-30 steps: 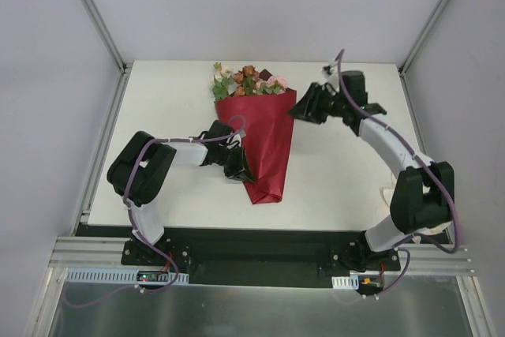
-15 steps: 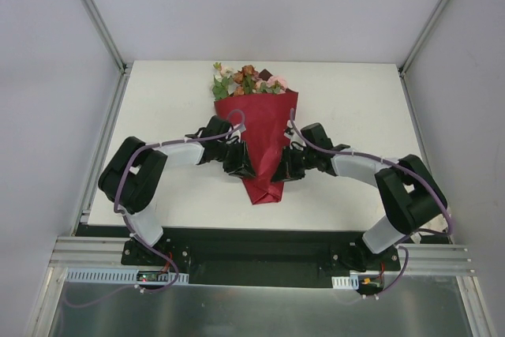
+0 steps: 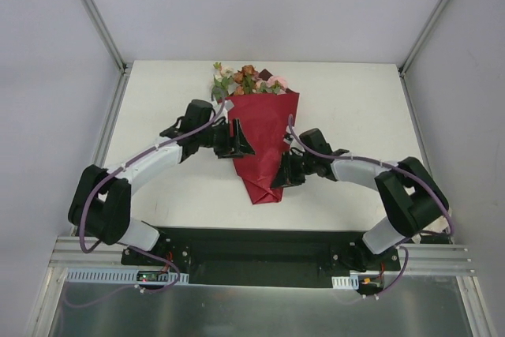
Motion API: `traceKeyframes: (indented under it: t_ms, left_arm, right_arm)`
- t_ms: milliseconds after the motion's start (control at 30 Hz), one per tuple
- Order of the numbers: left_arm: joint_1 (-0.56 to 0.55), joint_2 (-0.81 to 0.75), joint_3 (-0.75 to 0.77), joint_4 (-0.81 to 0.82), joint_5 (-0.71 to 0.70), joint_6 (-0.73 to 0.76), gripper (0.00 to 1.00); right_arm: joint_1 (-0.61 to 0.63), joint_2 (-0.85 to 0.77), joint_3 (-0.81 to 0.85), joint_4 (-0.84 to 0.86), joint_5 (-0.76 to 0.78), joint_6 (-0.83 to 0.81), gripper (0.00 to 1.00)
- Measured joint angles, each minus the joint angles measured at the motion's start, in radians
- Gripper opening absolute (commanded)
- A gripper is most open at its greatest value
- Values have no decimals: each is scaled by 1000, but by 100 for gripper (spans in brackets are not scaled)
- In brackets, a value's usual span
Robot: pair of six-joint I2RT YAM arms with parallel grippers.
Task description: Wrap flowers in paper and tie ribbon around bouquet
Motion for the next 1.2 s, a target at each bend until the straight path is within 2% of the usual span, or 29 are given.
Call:
traceKeyframes:
  t_ms: [67, 100, 133, 200, 233, 267, 300, 467, 567, 667, 800, 900, 933, 1133, 1200]
  left_arm:
    - [46, -34, -11, -3, 4, 0, 57]
    - [72, -45, -16, -5, 11, 0, 58]
    - [97, -51, -21, -7, 21, 1, 59]
    - [143, -53, -28, -8, 30, 2, 72]
    - [162, -53, -34, -8, 30, 3, 80]
    - [174, -53, -39, -10, 29, 6, 93]
    - [184, -53, -44, -12, 29, 10, 99]
    - [221, -6, -48, -19, 22, 31, 99]
    - [234, 105, -14, -15, 15, 43, 96]
    - [241, 213, 24, -11, -6, 48, 79]
    - [245, 332, 75, 37, -40, 29, 68]
    - [235, 362, 76, 123, -56, -29, 50]
    - [224, 374, 78, 158, -68, -52, 39]
    - [128, 487, 111, 361, -128, -242, 37]
    - [76, 541, 164, 418, -169, -307, 35]
  right_arm:
    - [0, -45, 5, -37, 9, -3, 32]
    - [0, -74, 13, -62, 14, -8, 42]
    - [0, -106, 26, -89, 24, -15, 46]
    - [0, -176, 61, -149, 56, -34, 55]
    - [0, -209, 82, -179, 72, -45, 57]
    - [0, -236, 98, -198, 87, -54, 59]
    - [-1, -267, 115, -219, 105, -68, 60]
    - [-40, -378, 137, -296, 145, -101, 62]
    - [-74, -419, 122, -333, 159, -109, 63]
    - [-98, -479, 86, -375, 170, -122, 64]
    - [-126, -573, 38, -432, 176, -132, 65]
    - [-156, -635, 20, -474, 193, -127, 65]
    - [-166, -647, 20, -487, 212, -123, 65]
    - [-327, -628, 49, -632, 513, 5, 69]
    - [-426, -594, 50, -673, 605, 32, 75]
